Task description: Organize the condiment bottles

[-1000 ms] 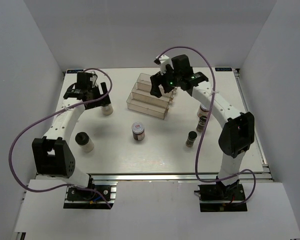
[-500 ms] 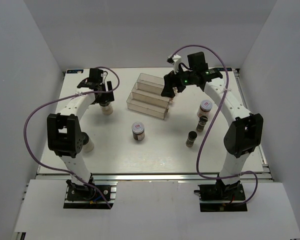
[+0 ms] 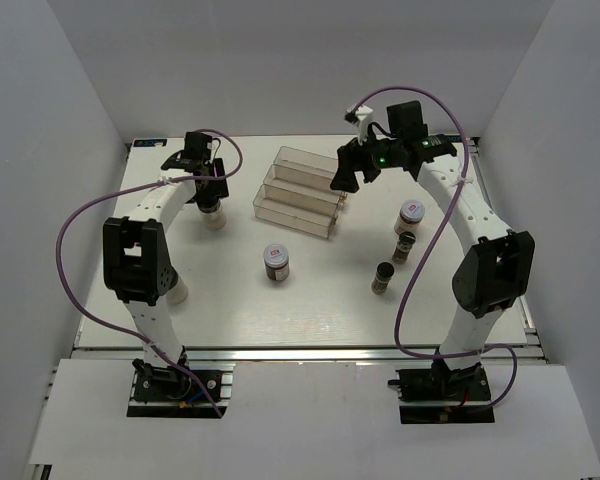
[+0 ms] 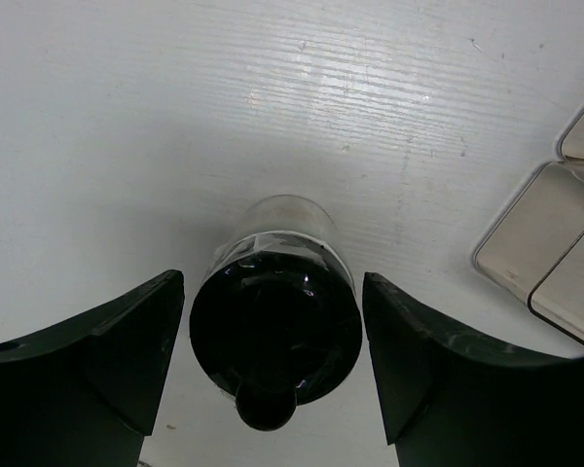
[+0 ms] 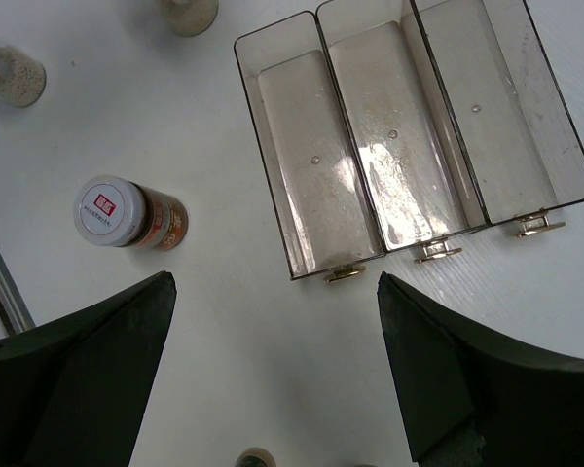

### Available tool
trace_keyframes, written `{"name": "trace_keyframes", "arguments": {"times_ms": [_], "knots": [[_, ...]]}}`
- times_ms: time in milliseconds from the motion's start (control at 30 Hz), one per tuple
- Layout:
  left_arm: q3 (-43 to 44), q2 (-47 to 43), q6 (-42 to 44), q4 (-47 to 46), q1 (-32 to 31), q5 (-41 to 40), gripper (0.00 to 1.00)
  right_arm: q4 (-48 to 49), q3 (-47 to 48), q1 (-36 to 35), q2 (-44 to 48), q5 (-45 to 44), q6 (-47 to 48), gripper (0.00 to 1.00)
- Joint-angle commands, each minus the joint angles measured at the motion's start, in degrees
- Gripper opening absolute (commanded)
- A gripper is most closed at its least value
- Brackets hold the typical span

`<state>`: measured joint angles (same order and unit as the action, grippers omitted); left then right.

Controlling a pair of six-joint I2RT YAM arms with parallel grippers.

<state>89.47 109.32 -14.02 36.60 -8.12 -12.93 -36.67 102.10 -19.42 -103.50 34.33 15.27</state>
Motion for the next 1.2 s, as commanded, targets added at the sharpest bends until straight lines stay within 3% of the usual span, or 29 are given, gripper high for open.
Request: {"name": "trace_keyframes", "arguments": {"times_ms": [0,400,600,700,933,1067,1167], "knots": [[0.80,-0.77,-0.92,-0.47,-0.49,-1.31,0.82,-0.16,-0.59,0.79,2.87,0.83,0.55,0.89],[-1.06,-1.13,-2.06,-0.39,-0.49,-0.87,0.85,-0.07,-0.41,2.81,2.78,1.27,-0.15,0.89],[-0.27,-1.13,-2.24,-0.30,-0.58,-1.75,0.80,-0.69,-0.50,3.25,2.96,1.45,0.20,0.89],[0.18,-1.04,-2.50,0.58,-0.49,-1.40,0.71,-0.69,-0.68,3.34,3.22,1.45,0.11,0.89],[-0.53,-4.10,-3.91,0.93,-0.58,0.61,0.23,-0.86,-1.12,3.60,3.92,0.92,0.55,0.89],[2.62,-6.92,-4.43,2.15,-1.46,1.50,0.04,-1.22,-1.47,3.51,4.80,1.18,1.61,0.89],[6.92,-7.89,-4.52,4.44,-2.07,2.91,0.00,-0.60,-2.52,3.51,6.11,1.18,1.70,0.81]]}}
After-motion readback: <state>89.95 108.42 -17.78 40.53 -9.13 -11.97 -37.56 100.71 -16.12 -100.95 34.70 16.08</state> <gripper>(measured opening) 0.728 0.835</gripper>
